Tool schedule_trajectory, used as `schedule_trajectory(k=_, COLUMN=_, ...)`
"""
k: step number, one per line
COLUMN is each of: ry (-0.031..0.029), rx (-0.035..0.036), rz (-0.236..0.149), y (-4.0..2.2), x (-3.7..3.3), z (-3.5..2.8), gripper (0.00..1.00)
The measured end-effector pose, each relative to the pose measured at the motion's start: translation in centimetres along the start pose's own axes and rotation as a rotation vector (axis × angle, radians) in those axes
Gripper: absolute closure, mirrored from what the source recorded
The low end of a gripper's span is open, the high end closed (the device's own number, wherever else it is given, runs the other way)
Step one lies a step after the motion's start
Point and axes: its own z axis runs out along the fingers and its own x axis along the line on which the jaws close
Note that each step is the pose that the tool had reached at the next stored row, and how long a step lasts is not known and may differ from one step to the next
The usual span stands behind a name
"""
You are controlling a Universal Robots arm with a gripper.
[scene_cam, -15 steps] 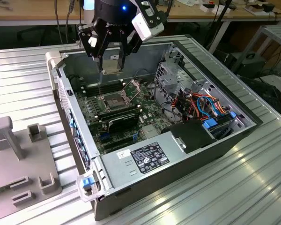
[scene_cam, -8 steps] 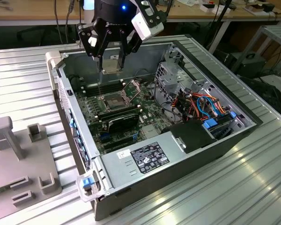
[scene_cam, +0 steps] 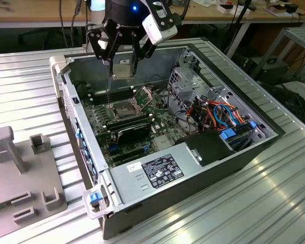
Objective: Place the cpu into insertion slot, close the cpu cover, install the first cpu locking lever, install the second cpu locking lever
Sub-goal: 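Place the cpu into insertion slot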
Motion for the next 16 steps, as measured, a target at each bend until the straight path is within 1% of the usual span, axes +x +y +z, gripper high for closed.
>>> schedule_trajectory(k=2, ry=-0.0008, rx=0.0005, rz=0.018, y=0.07, x=-0.06, z=0.05, gripper=0.45)
schedule_trajectory(k=4, ry=-0.0011, rx=0.0006, rz=0.024, y=0.3, x=-0.03, z=0.14, gripper=0.45)
schedule_trajectory(k=6, ry=-0.0012, rx=0.0008, rz=0.029, y=0.96, x=0.09, z=0.46, gripper=0.45)
schedule_trajectory(k=7, ry=-0.0013, rx=0.0007, rz=0.031, y=1.14, x=0.1, z=0.61, gripper=0.45)
schedule_trajectory(k=8, ry=-0.0016, rx=0.0008, rz=0.035, y=1.19, x=0.04, z=0.7, gripper=0.45)
schedule_trajectory(k=10, ry=-0.0034, rx=0.002, rz=0.079, y=1.19, x=0.01, z=0.97, gripper=0.45)
schedule_trajectory(k=16, ry=-0.0081, rx=0.0043, rz=0.184, y=1.16, x=-0.01, z=1.64, gripper=0.45)
